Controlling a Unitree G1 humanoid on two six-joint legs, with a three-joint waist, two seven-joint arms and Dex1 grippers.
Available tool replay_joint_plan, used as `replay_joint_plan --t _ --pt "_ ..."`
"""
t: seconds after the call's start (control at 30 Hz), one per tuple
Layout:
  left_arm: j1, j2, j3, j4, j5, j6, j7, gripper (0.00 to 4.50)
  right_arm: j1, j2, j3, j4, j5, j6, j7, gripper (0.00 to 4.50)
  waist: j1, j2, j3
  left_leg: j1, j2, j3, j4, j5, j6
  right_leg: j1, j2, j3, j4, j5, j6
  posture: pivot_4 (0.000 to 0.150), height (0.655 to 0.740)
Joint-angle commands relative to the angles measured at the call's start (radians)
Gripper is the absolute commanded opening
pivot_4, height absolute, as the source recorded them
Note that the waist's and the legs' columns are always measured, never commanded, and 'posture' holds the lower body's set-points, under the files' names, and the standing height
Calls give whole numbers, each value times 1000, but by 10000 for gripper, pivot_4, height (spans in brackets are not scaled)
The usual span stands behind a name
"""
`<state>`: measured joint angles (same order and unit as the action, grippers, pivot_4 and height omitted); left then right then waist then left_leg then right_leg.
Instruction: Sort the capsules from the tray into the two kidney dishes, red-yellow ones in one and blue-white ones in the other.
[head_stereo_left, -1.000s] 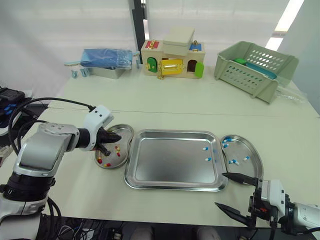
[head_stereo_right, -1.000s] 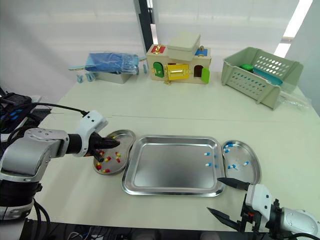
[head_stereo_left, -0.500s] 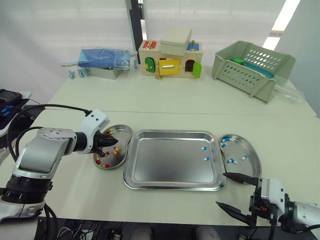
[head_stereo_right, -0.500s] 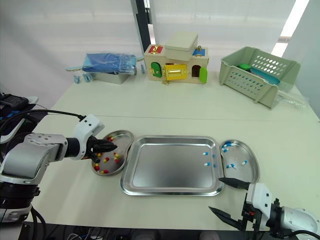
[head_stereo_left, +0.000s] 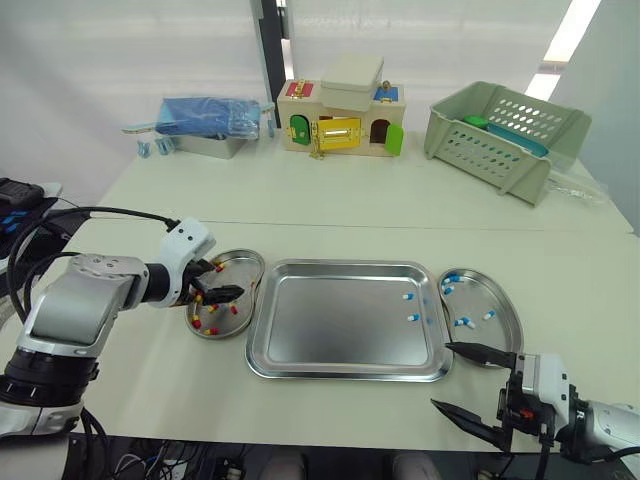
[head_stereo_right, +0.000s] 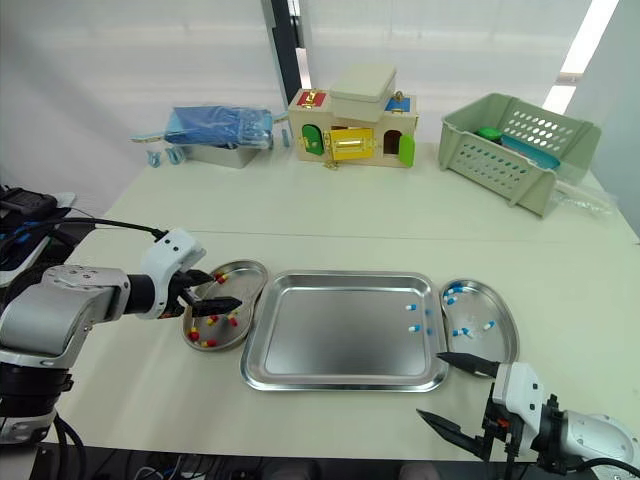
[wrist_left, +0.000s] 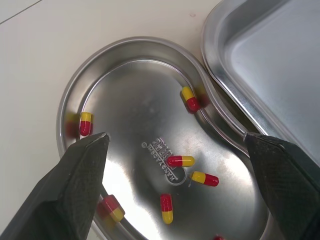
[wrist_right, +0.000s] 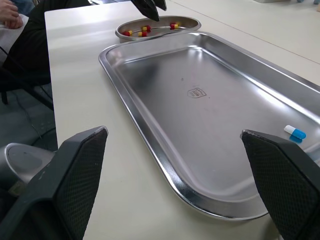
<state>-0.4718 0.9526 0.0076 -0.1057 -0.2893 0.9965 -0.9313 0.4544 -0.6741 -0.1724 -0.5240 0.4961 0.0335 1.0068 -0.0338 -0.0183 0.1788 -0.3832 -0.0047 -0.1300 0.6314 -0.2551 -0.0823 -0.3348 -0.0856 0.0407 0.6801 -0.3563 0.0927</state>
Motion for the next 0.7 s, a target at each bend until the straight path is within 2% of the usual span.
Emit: replay_joint_plan --t 0.03,0.2,0.3,0.53,0.7 --pt "47 72 141 5 -74 -43 -88 44731 13 -82 -146 -60 126 150 -30 45000 -5 0 0 0 0 0 0 0 0 0 0 0 0 0 0 1500 7400" --pt "225 171 325 27 -106 -123 -169 44731 -23 -204 -344 25 262 347 -20 45000 -17 0 0 1 1 1 -1 0 0 -1 0 1 0 0 0 1500 7400" --pt "404 218 466 65 -74 -210 -221 44731 -73 -273 -415 139 247 395 8 45000 -19 0 1 1 1 3 -2 0 0 0 0 2 0 0 0 1500 7400" --pt "602 212 638 173 -13 -391 -220 44731 -179 -394 -350 375 140 445 94 45000 -12 -2 2 1 1 4 -2 0 0 -1 -1 2 0 0 0 1500 7400" --pt "672 194 691 212 5 -468 -215 44731 -286 -402 -304 518 45 365 115 45000 -12 -2 2 1 1 4 -2 0 0 -2 -1 2 0 0 0 1500 7400"
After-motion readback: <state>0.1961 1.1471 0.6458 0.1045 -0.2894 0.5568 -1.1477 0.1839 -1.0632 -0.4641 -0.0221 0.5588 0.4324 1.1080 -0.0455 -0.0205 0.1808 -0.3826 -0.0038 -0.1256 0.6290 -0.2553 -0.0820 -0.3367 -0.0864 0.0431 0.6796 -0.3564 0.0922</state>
